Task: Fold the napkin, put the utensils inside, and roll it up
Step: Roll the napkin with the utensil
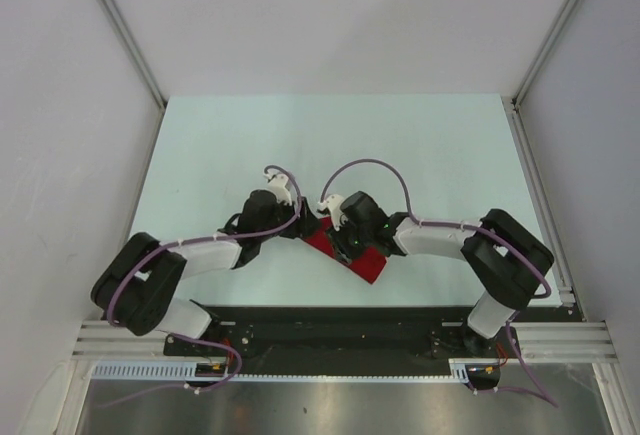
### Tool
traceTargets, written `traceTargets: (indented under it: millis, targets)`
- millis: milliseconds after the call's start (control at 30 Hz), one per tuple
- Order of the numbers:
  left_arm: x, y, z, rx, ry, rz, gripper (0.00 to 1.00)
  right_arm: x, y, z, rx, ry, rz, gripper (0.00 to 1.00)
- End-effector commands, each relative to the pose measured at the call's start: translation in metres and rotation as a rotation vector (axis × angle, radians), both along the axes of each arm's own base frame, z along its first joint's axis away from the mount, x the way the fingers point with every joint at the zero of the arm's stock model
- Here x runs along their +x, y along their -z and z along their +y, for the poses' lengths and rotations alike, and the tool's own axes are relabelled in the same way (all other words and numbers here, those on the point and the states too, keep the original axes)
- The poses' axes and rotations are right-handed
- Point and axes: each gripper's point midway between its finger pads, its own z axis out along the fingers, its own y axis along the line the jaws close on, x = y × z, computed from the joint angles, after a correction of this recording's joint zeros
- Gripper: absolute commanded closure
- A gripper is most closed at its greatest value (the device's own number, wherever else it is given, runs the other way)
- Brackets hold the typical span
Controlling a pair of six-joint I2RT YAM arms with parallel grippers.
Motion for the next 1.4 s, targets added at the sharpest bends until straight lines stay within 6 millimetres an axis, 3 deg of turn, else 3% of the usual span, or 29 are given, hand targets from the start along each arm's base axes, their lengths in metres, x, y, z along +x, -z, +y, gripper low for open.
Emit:
traceTargets:
  millis: [0,100,267,467,833,933,1067,1133,1167,1300,1333,1367]
  targets:
    - [0.012,-0.022,0.018,0.03,-0.088,-0.062,0.26,-0.044,0.03,-0.007,0.027,-0.036,0.312,0.62]
    - [0.005,-0.02,0.026,0.031,-0.097,-0.066,0.25,-0.053,0.026,-0.001,0.083,-0.064,0.395,0.62]
    - [-0.007,-0.019,0.025,0.004,-0.071,-0.066,0.25,-0.051,0.014,0.002,0.203,-0.073,0.487,0.62]
    - [-0.015,0.0,0.023,-0.007,-0.055,-0.016,0.25,-0.045,0.021,-0.004,0.228,-0.053,0.528,0.62]
    - [-0.013,0.014,0.002,-0.081,-0.006,0.038,0.31,-0.044,0.03,-0.01,0.261,-0.037,0.562,0.63]
    - [-0.015,0.02,0.0,-0.091,0.001,0.055,0.43,-0.043,0.031,-0.013,0.261,-0.029,0.56,0.63]
    - [-0.017,0.024,-0.003,-0.103,0.013,0.073,0.69,-0.041,0.03,-0.014,0.248,-0.029,0.537,0.61]
    - [-0.017,0.024,-0.005,-0.106,0.02,0.075,0.76,-0.034,0.024,-0.014,0.24,-0.02,0.498,0.56]
    - [-0.018,0.025,-0.005,-0.102,0.026,0.083,0.8,-0.034,0.021,-0.018,0.22,-0.005,0.502,0.47]
    - [-0.016,0.02,-0.007,-0.092,0.039,0.085,0.83,-0.01,-0.024,-0.016,0.207,0.03,0.329,0.38]
    - [-0.016,0.02,-0.008,-0.09,0.044,0.087,0.83,0.004,-0.033,-0.02,0.172,0.075,0.255,0.37]
    - [-0.016,0.019,-0.009,-0.085,0.051,0.093,0.83,0.004,-0.041,-0.017,0.156,0.075,0.208,0.36]
